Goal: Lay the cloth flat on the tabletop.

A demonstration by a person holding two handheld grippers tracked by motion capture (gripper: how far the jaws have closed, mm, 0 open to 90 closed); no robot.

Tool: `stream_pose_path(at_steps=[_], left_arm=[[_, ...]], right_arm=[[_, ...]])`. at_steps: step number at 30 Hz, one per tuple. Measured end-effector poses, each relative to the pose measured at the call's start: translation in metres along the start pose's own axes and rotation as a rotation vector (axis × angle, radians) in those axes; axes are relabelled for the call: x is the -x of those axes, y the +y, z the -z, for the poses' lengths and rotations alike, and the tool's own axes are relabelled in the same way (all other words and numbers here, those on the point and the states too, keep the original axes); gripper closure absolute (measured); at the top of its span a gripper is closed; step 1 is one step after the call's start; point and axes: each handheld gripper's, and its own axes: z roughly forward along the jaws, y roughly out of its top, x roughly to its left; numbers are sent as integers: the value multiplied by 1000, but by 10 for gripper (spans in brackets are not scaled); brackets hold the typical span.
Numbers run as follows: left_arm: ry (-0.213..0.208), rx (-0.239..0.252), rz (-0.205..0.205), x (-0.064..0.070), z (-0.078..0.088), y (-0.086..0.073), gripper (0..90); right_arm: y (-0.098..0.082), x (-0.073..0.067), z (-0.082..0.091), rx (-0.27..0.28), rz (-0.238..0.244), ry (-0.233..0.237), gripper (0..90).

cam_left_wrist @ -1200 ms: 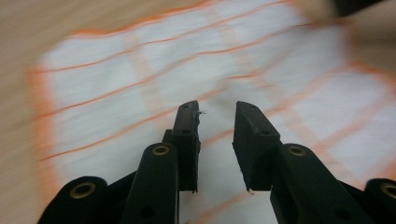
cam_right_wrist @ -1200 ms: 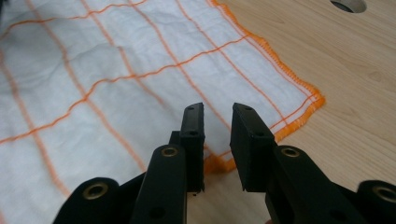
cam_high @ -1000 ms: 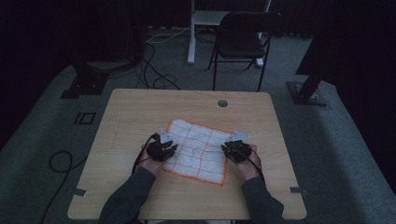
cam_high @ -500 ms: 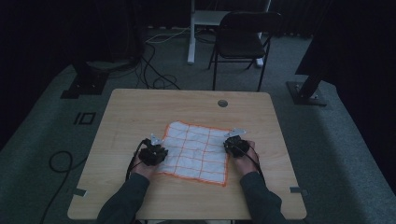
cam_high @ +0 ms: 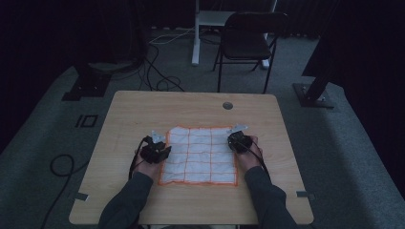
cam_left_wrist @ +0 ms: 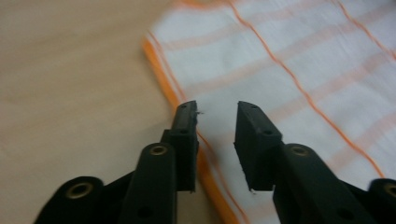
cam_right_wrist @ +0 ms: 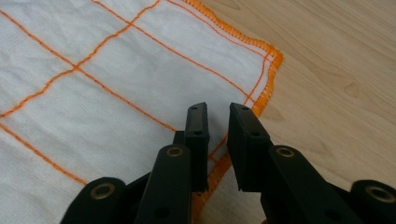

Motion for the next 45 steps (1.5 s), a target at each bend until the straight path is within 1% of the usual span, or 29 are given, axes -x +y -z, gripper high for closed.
stream_pose_path(at_steps=[1,2,4,6,7,13,14,17,18,19,20,22,23,24,25,26,27,28,29,31,33,35,36,38,39,41,43,44,45], left_arm=[[0,0,0,0,0,0,664],[15,7,20,-7,-7,5,664],[14,0,78,-20,-23,12,616],[14,0,78,-20,-23,12,604],[-3,-7,135,-29,-39,16,586],[-22,-24,165,-35,-54,20,515],[-58,-16,204,-38,-58,23,509],[-72,-30,215,-38,-59,26,552],[-72,-30,215,-38,-59,26,627],[-81,-39,192,-31,-58,27,793],[-81,-39,192,-31,-58,27,838],[-90,-16,133,-20,-52,27,863],[-115,14,53,-4,-43,27,863],[-115,14,53,-4,-43,27,861],[-161,36,-2,11,-35,24,853],[-161,36,-2,11,-35,24,830],[-175,39,-33,18,-31,22,830],[-224,42,-66,28,-26,18,771],[-224,42,-66,28,-26,18,748],[-206,38,-94,34,-23,17,716],[-196,30,-101,34,-23,19,704],[-163,28,-106,33,-24,21,670],[-136,27,-100,31,-27,23,620],[-103,47,-71,26,-28,24,614],[-103,47,-71,26,-28,24,613],[-78,62,-40,18,-28,24,615],[-65,58,-29,13,-29,24,615],[-45,50,3,4,-30,23,620],[-45,50,3,4,-30,23,641]], right_arm=[[0,0,0,0,0,0,779],[0,1,0,-1,-2,2,779],[0,0,0,1,-3,0,783],[0,0,0,3,-11,1,783],[-1,0,0,7,-16,3,785],[-1,0,0,7,-16,6,785],[-1,0,0,5,-15,6,784],[-1,0,0,6,-18,7,784],[-1,0,0,6,-18,7,784],[-1,1,0,6,-19,8,784],[-1,1,0,6,-19,8,784],[-2,1,0,11,-23,9,783],[-2,1,0,11,-22,9,783],[-2,1,0,11,-22,9,783],[-2,1,0,12,-22,7,783],[-2,1,0,12,-22,7,783],[-2,1,0,12,-22,6,783],[-2,1,0,12,-21,5,782],[-2,1,0,12,-21,5,782],[-2,0,0,12,-18,2,782],[-2,0,0,12,-17,1,782],[-2,0,0,12,-19,2,781],[-2,0,0,13,-19,3,779],[-2,1,0,13,-20,4,778],[-2,1,0,13,-20,4,778],[-2,1,0,14,-21,4,778],[-2,1,0,14,-20,4,778],[-2,1,0,13,-20,4,778],[-2,1,0,13,-20,4,778]])
